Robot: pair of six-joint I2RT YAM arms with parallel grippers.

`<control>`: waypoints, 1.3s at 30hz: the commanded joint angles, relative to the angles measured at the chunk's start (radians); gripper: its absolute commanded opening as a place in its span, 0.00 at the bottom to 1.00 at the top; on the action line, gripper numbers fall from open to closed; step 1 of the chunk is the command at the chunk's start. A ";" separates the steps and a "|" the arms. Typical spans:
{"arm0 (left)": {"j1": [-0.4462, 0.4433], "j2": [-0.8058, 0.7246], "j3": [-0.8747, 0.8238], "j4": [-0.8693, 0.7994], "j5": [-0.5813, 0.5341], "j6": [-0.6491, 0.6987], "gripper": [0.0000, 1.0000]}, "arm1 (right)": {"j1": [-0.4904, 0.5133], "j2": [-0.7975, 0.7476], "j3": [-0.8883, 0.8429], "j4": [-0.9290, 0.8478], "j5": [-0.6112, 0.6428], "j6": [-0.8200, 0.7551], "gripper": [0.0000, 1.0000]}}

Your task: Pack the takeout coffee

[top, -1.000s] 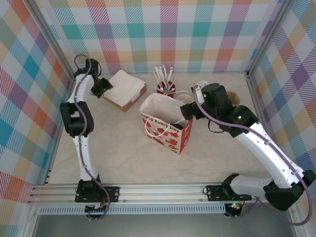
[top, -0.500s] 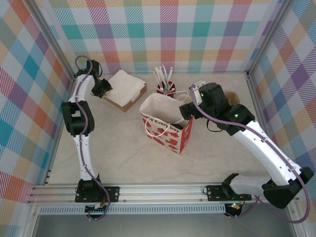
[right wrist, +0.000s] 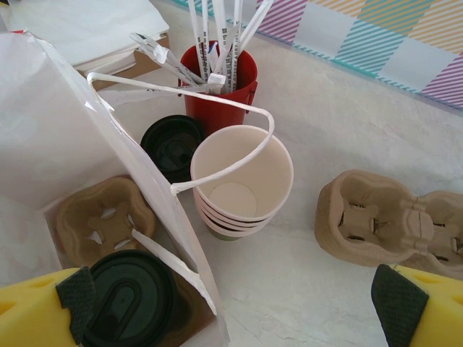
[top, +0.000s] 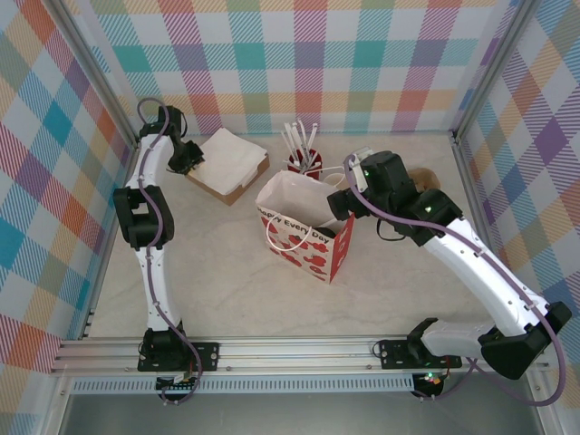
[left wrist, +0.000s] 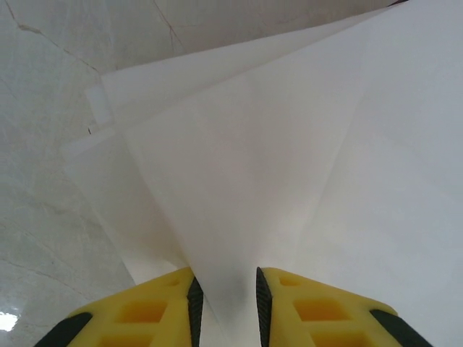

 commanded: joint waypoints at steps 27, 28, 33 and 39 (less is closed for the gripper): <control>-0.041 -0.078 0.043 0.049 0.026 0.127 0.00 | -0.012 -0.018 0.029 -0.005 -0.019 0.018 1.00; -0.043 -0.105 0.033 0.067 0.034 0.139 0.00 | -0.016 -0.024 0.030 -0.004 -0.030 0.022 1.00; -0.055 -0.250 -0.046 0.190 0.113 0.195 0.00 | -0.050 -0.060 0.016 0.030 -0.132 0.021 1.00; -0.059 -0.398 -0.068 0.254 0.299 0.275 0.00 | -0.065 -0.065 0.048 0.063 -0.325 -0.029 1.00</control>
